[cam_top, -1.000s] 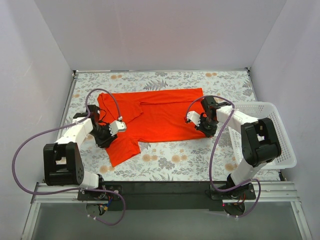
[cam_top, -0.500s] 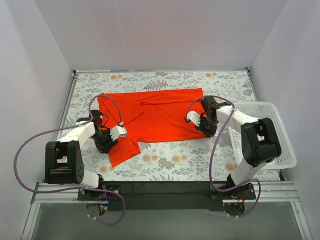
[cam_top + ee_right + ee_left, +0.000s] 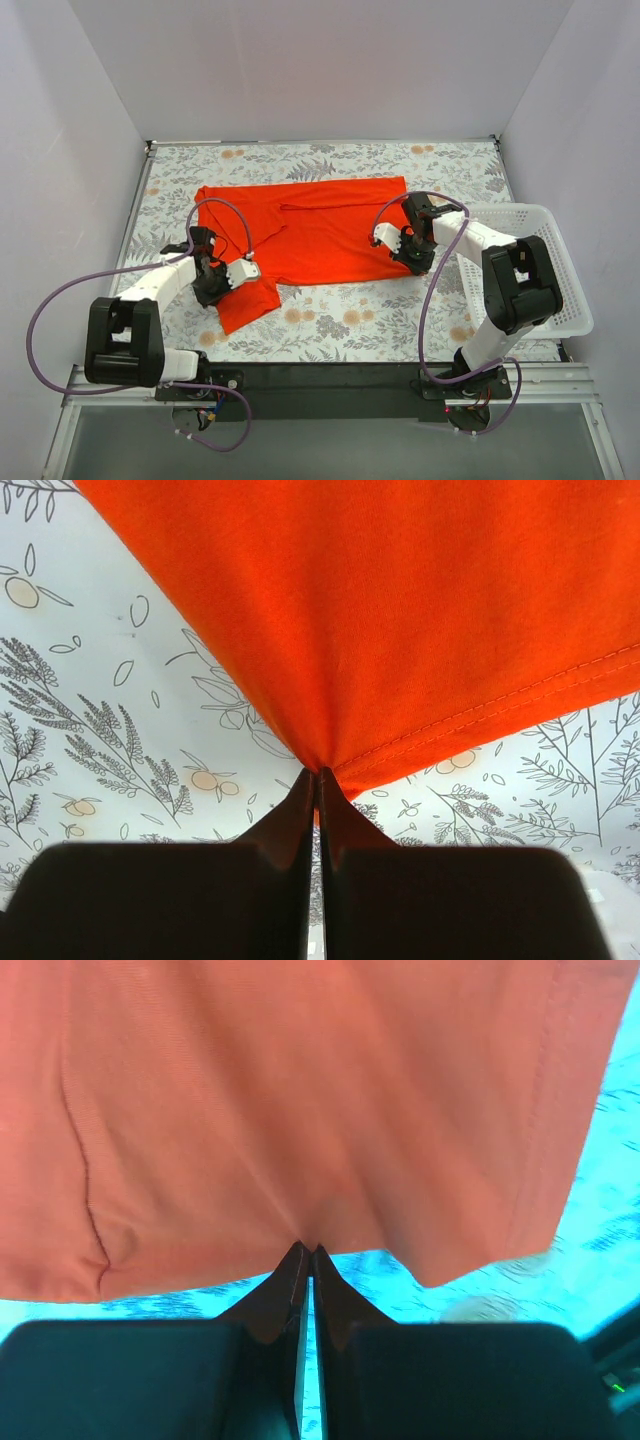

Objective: Fold and stack the t-shirts
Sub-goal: Fold the tshirt

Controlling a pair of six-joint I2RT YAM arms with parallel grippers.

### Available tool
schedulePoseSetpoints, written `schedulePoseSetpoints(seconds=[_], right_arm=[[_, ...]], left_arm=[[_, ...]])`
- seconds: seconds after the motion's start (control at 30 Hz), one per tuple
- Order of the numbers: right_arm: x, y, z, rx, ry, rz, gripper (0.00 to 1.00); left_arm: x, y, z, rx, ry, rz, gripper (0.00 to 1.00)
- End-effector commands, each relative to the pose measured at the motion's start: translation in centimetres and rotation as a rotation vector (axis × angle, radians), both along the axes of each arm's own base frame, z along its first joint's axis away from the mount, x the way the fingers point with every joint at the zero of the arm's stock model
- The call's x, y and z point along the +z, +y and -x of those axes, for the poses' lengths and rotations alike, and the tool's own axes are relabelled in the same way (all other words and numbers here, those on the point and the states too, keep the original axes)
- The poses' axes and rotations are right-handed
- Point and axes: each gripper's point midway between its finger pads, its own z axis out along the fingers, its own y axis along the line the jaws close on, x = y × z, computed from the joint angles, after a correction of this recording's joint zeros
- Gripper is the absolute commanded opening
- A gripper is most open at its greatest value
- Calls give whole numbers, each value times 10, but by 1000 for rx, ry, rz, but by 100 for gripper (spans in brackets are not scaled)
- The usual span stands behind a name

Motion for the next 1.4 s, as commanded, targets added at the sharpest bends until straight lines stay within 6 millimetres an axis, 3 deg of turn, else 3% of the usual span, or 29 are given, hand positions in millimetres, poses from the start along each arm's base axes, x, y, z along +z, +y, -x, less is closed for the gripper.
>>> schedulePoseSetpoints(seconds=[0.0,0.1,0.13,0.23,0.9,1.17,1.37], right_arm=[[11,-4,12,15,7,-7,1],[17,-7,9,6,-2,-18,1],[22,-7,5,4,-16,-23,1],[29,-11,-5,1,-36,-26,1],[43,-11,-56,24,-71,-16,1],[42,-10,-82,19,-77,-8,1],[37,-9,-94,17,-66,-3,1]], left_arm=[[13,-7,18,12,77,46,0],[37,-5,-2,26,48,68,0],[51,-6,-16,27,14,85,0],[66,-3,-28,48,14,103,0],[97,6,-105,105,-67,166,0],[98,6,-149,118,-99,181,0],[88,4,-167,112,-96,181,0]])
